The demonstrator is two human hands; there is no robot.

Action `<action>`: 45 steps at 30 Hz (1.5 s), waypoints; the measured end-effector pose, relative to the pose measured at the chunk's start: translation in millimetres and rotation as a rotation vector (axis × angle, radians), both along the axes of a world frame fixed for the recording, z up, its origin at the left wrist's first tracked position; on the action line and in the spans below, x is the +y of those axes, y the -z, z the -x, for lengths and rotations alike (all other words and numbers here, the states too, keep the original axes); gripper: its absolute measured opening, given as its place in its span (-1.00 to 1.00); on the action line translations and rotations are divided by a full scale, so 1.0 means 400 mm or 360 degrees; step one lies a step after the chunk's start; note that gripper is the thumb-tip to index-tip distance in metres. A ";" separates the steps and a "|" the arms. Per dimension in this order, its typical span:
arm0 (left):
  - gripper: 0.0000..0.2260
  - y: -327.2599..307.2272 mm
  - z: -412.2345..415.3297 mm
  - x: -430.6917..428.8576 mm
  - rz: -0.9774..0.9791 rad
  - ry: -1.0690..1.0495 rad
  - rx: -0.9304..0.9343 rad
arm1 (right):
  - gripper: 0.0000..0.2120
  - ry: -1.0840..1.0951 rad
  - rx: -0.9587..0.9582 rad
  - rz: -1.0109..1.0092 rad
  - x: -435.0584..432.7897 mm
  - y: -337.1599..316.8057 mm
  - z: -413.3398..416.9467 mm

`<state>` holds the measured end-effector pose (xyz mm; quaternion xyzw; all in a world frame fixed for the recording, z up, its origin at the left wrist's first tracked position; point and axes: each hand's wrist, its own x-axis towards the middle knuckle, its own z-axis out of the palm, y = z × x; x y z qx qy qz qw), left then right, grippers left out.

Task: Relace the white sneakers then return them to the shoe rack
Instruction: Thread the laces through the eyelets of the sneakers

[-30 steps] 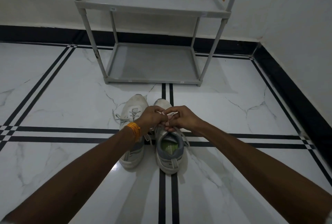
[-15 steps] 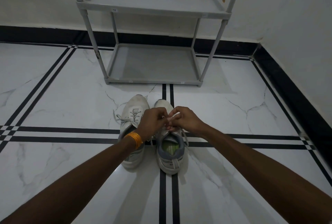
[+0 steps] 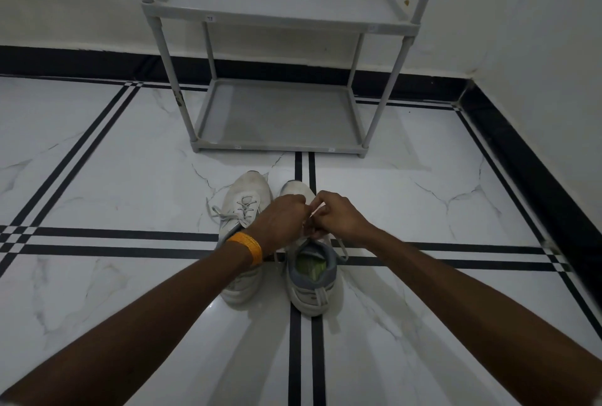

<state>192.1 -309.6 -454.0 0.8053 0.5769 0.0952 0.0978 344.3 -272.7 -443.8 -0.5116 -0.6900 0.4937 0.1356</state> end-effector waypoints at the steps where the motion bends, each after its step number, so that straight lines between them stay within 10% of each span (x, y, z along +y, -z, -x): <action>1: -0.80 -0.003 0.004 0.009 0.0080 -0.0092 -0.0137 | -0.83 -0.0016 -0.0035 -0.0050 0.001 -0.004 0.000; 7: -0.90 0.004 0.020 0.023 0.1259 -0.0891 -0.1547 | -0.95 -0.0170 0.0005 -0.0264 0.012 -0.016 -0.009; 12: -0.82 -0.002 0.017 0.011 0.1554 -0.1014 -0.2187 | -0.91 -0.0047 0.0301 -0.0050 -0.005 -0.004 -0.024; 16: -0.82 -0.009 0.013 0.014 0.1554 -0.0998 -0.2144 | -0.93 0.0059 0.0402 -0.0012 -0.005 -0.006 -0.032; 23: -0.81 -0.009 0.012 0.018 0.1482 -0.0894 -0.2113 | -0.84 -0.0483 -0.0333 -0.1113 0.012 -0.004 -0.026; 30: -0.86 -0.017 0.026 0.029 0.1355 -0.0889 -0.1873 | -0.81 -0.0674 -0.0543 -0.1394 0.022 -0.023 -0.036; 40: -0.75 -0.029 0.066 0.029 0.1082 -0.1043 -0.1758 | -0.76 -0.0482 -0.0305 -0.0720 0.056 -0.007 -0.107; 45: -0.92 0.000 0.075 0.012 0.0452 -0.0869 -0.0711 | -0.79 -0.0389 -0.0427 -0.0366 0.072 0.021 -0.172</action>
